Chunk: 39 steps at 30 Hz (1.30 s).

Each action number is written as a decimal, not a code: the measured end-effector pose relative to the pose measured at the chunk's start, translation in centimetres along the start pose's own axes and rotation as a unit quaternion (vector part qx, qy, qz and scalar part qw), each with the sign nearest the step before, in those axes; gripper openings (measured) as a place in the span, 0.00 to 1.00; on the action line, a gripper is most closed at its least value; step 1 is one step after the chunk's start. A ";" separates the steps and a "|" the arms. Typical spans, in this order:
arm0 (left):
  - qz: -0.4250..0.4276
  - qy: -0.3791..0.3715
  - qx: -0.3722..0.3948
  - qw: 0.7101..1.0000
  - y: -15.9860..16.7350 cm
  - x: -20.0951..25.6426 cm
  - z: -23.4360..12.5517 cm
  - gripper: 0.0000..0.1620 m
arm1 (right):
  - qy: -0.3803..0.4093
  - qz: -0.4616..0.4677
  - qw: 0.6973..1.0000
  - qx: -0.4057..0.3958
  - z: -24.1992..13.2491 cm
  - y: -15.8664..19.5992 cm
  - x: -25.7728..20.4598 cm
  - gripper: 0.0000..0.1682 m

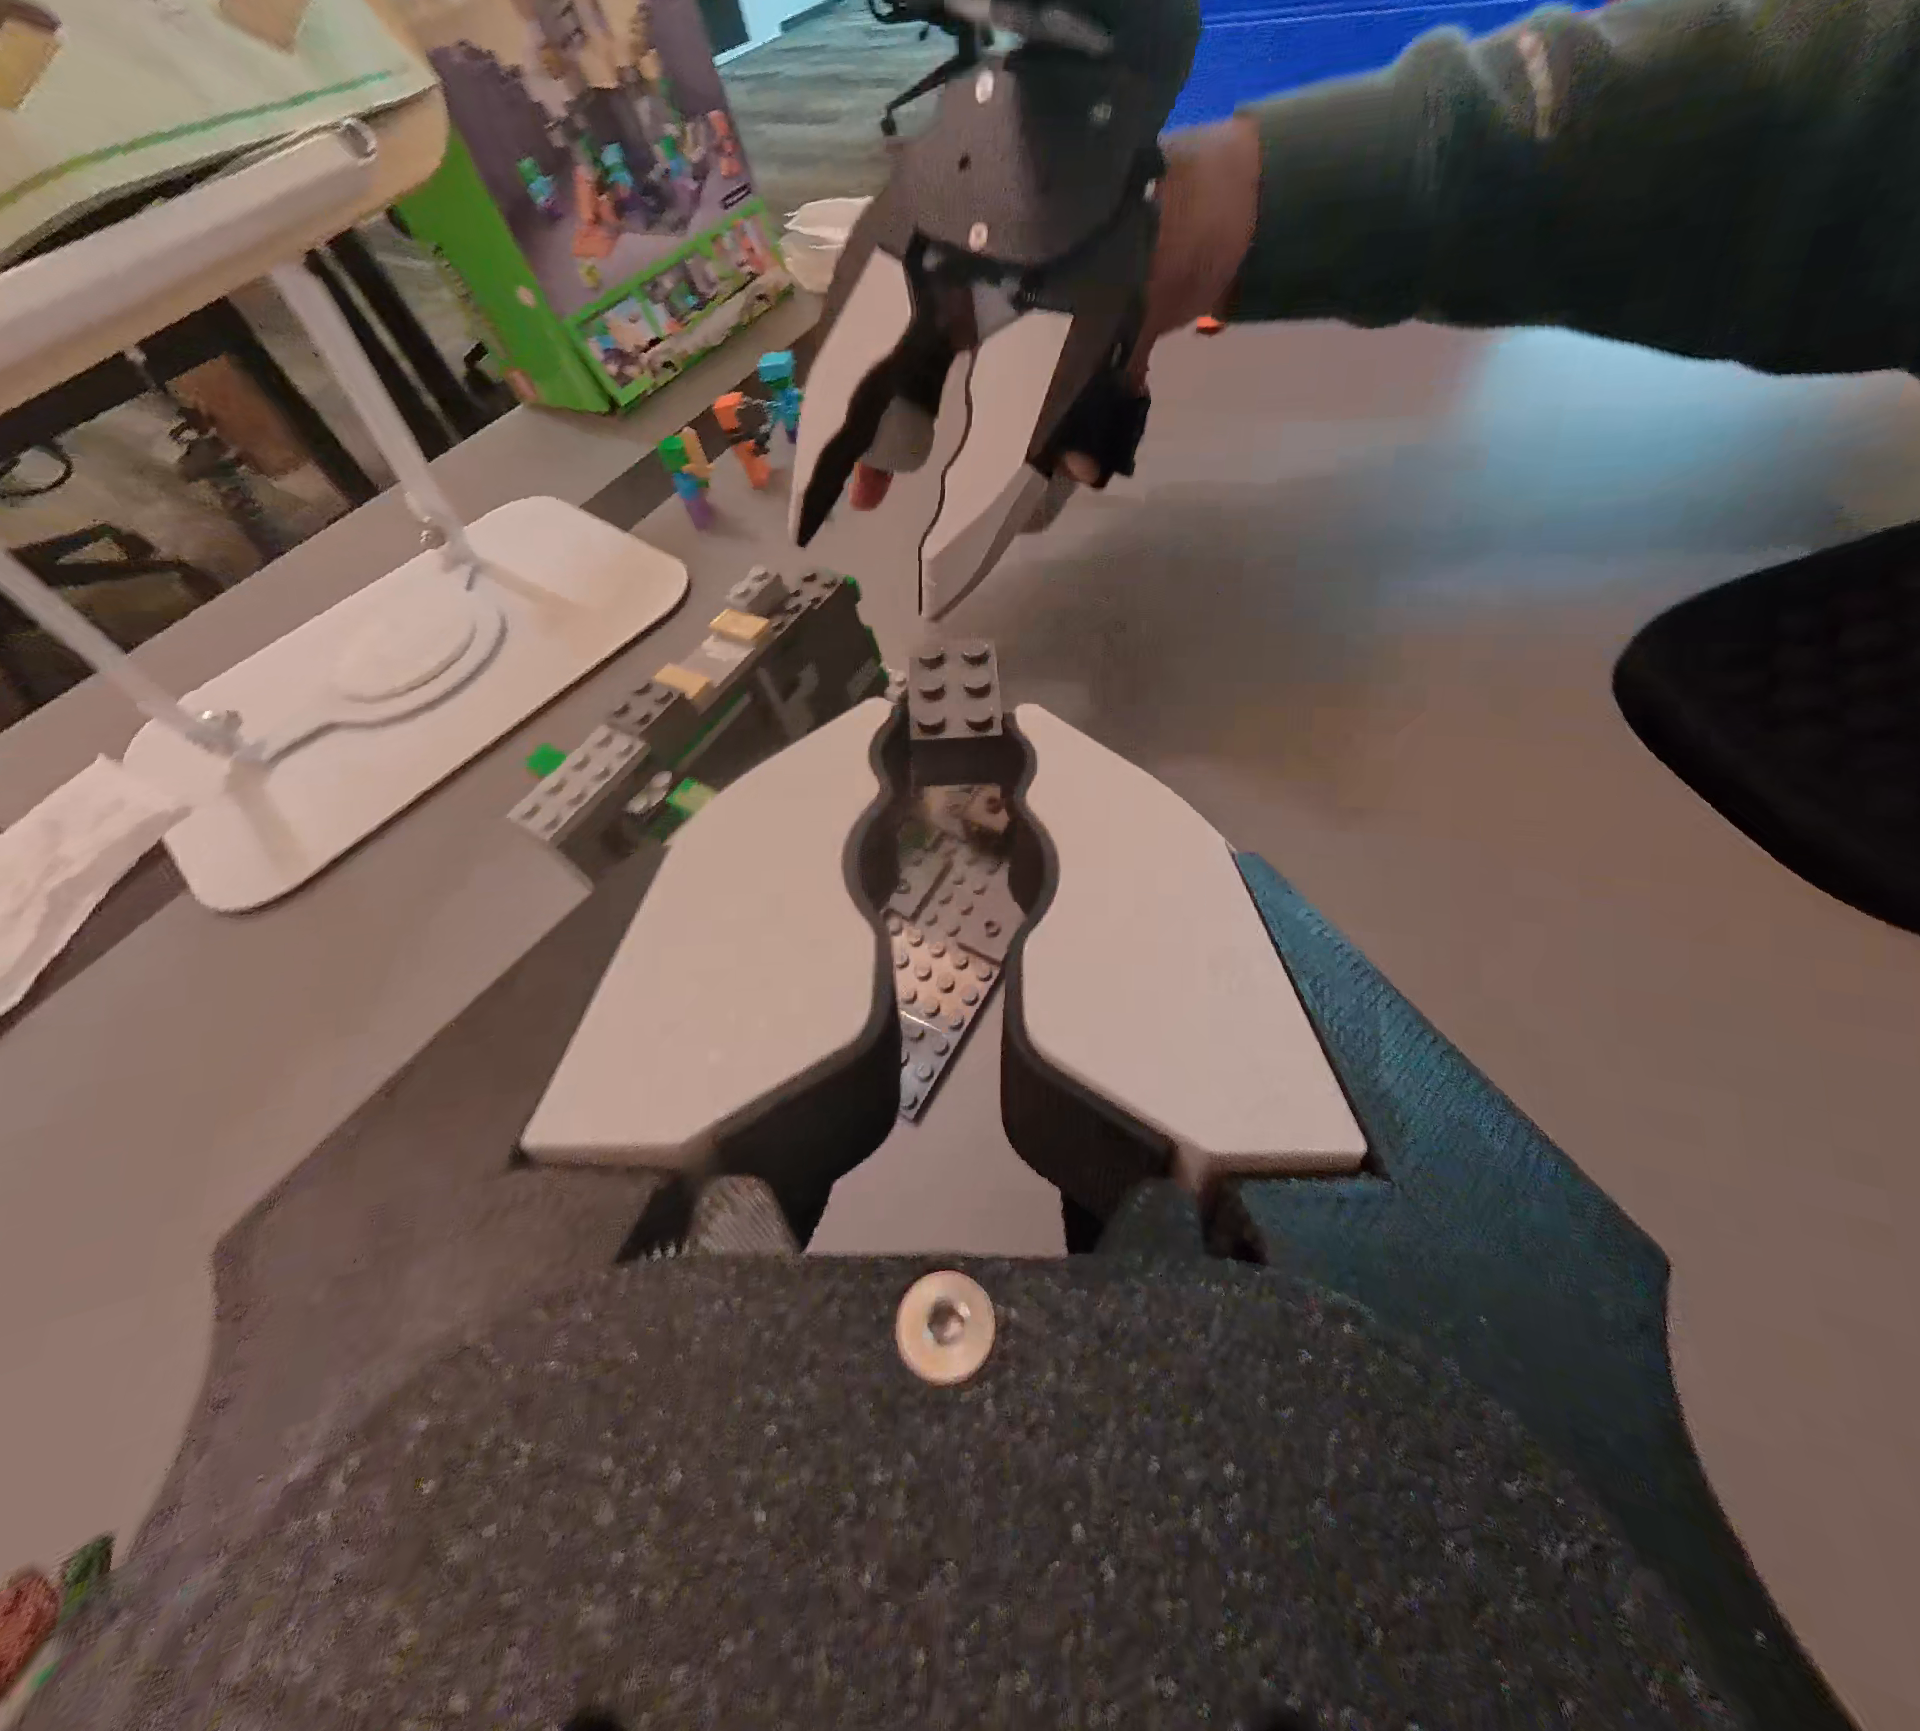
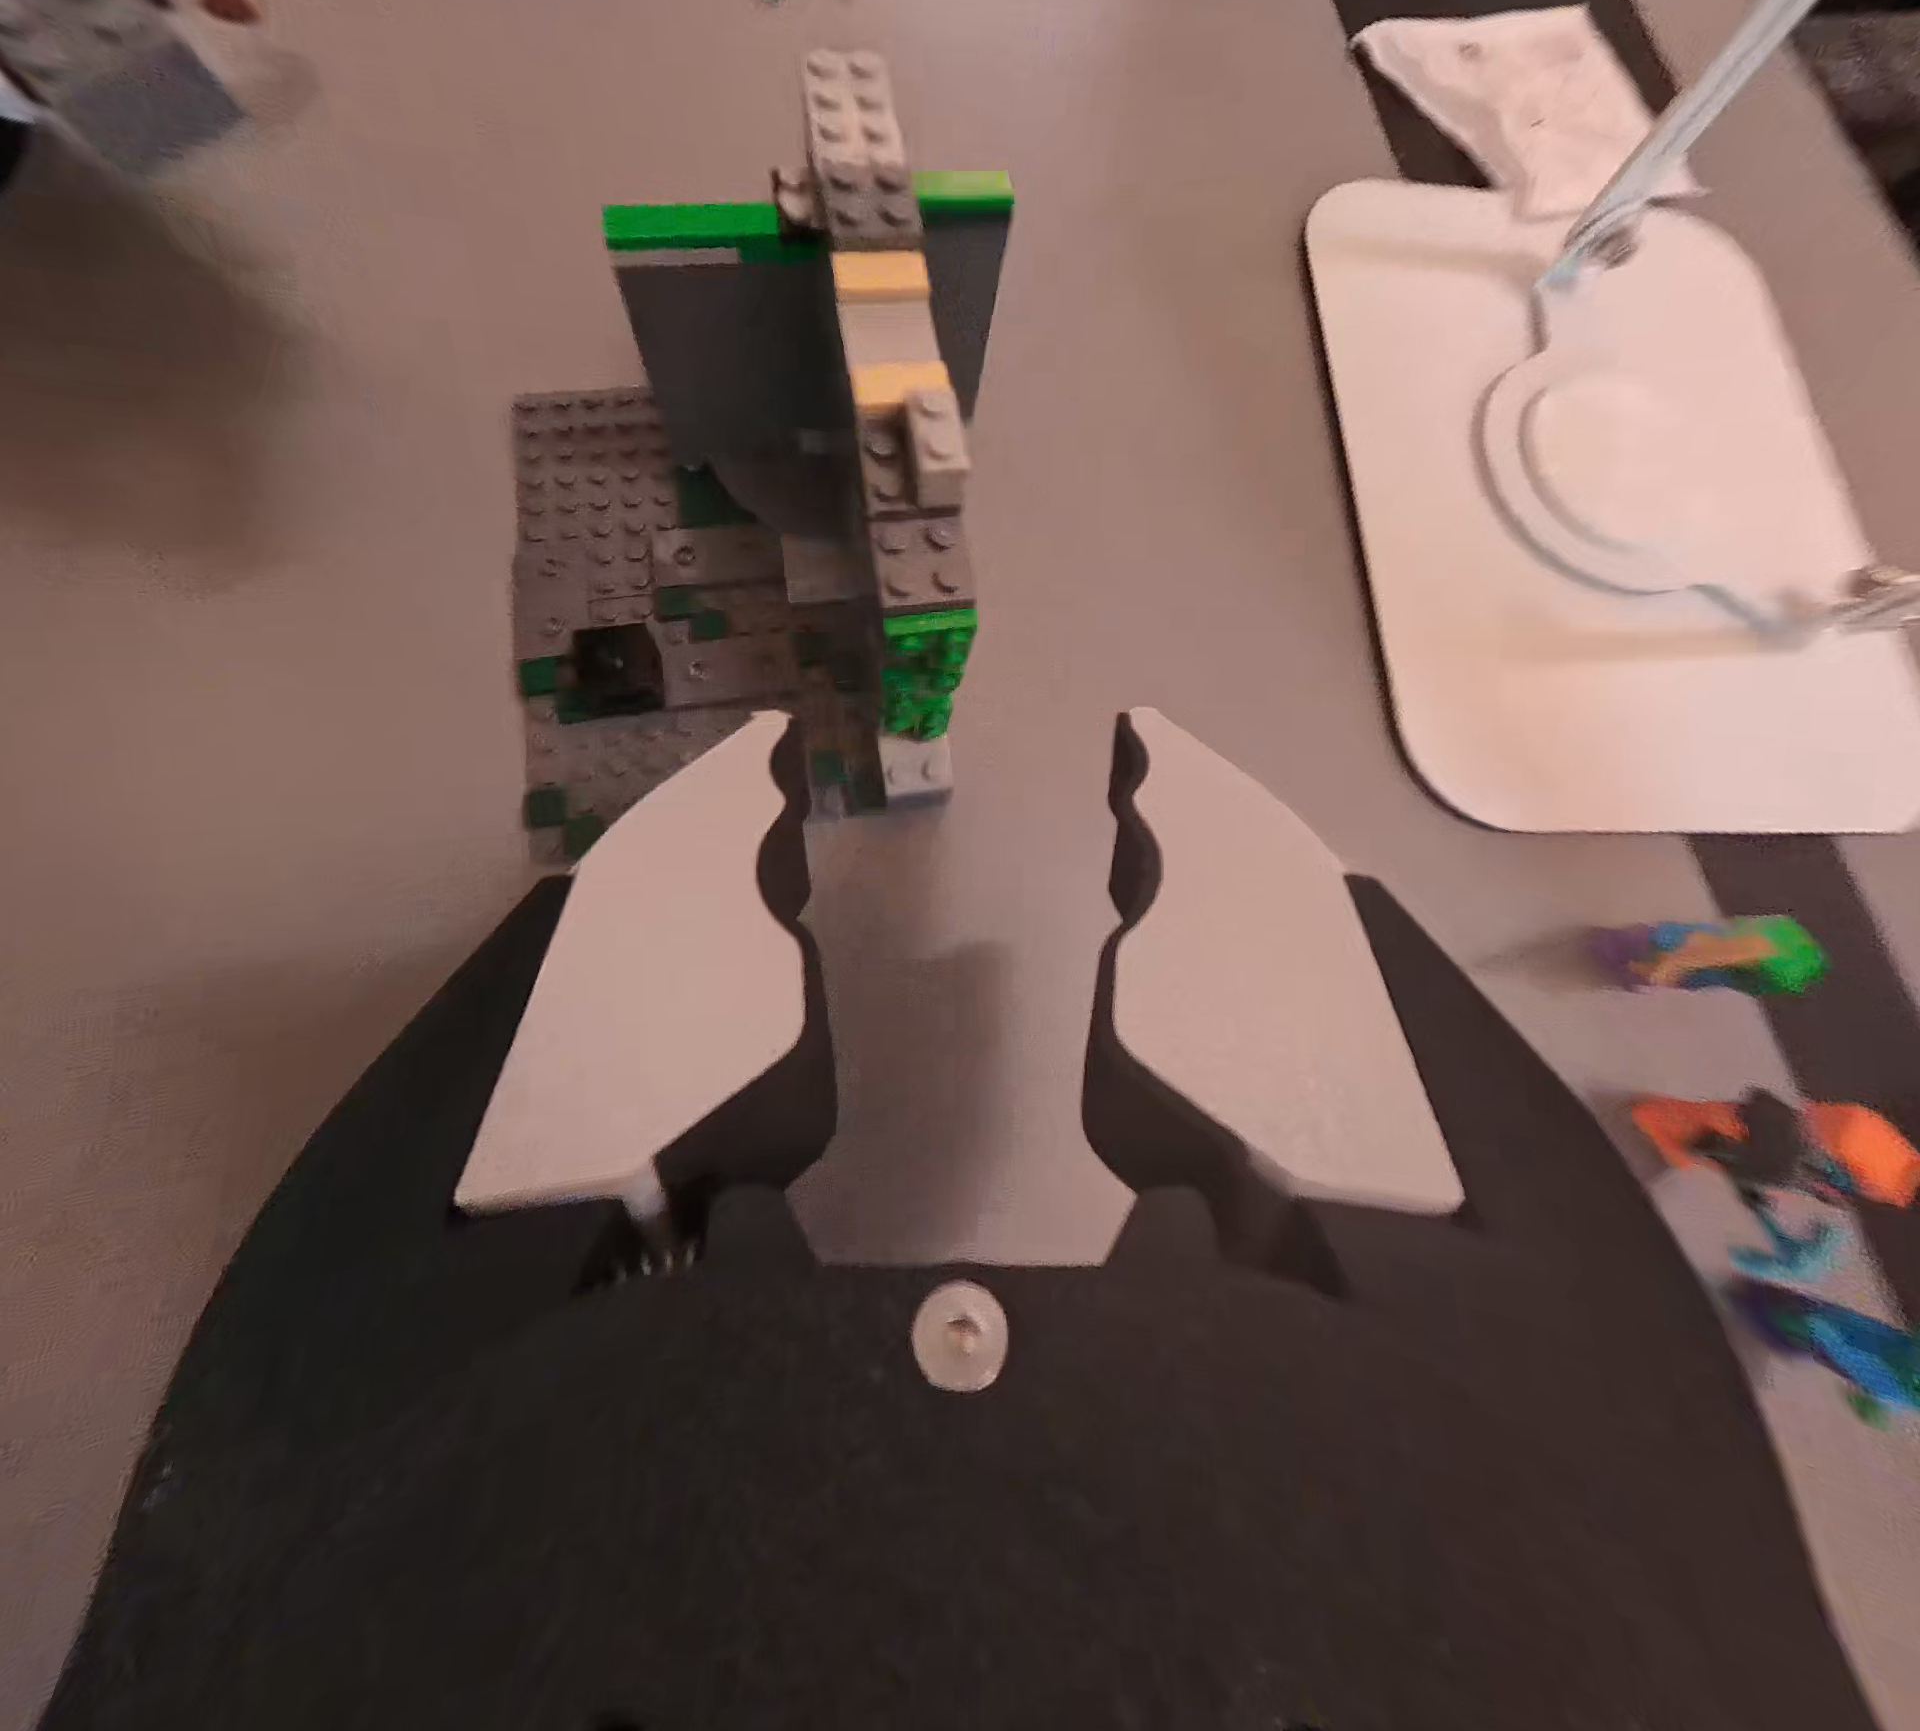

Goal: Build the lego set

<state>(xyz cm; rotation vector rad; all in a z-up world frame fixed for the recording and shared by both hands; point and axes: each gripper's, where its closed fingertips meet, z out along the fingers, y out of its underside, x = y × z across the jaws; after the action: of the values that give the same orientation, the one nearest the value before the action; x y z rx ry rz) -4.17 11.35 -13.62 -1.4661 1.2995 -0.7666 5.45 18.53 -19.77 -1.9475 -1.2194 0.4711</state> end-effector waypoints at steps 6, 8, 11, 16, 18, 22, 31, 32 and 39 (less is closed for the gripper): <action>-0.025 -0.021 -0.024 0.999 1.2 -0.6 -0.4 0.10 | 0.000 0.047 0.999 0.014 3.0 0.0 -0.6 0.12; -0.032 -0.025 -0.024 0.999 1.3 -0.8 -0.6 0.10 | 0.036 0.081 0.996 0.004 2.6 0.3 -0.9 0.12; -0.043 -0.026 -0.017 0.999 1.3 -1.0 -0.6 0.10 | 0.112 0.138 0.984 -0.007 1.7 1.1 -1.4 0.12; -0.050 -0.029 -0.006 0.998 0.9 -0.8 -0.6 0.10 | 0.226 0.242 0.944 -0.011 -0.1 2.3 -3.1 0.11; -0.048 -0.029 -0.003 0.998 0.7 -0.5 -0.6 0.10 | 0.242 0.263 0.934 -0.003 -0.3 2.2 -4.4 0.10; -0.042 -0.020 0.002 0.999 0.6 0.3 -0.4 0.10 | 0.255 0.267 0.929 0.016 -0.4 1.4 -7.0 0.11; -0.002 0.073 0.022 0.997 0.1 2.4 0.1 0.10 | 0.237 0.213 0.946 0.051 -0.9 -0.5 -9.8 0.13; 0.000 0.101 0.023 0.995 0.0 2.8 0.2 0.10 | 0.233 0.205 0.949 0.056 -1.2 -0.5 -9.7 0.13; 0.024 0.206 -0.009 0.978 -0.2 1.7 2.9 0.10 | 0.204 0.182 0.957 0.095 -3.3 -0.6 -8.7 0.13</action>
<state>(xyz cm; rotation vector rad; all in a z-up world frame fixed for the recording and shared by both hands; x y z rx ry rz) -1.10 10.46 -14.53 -1.3267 1.6469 -1.0675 3.14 9.64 -17.99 -1.9788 -0.5356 0.3304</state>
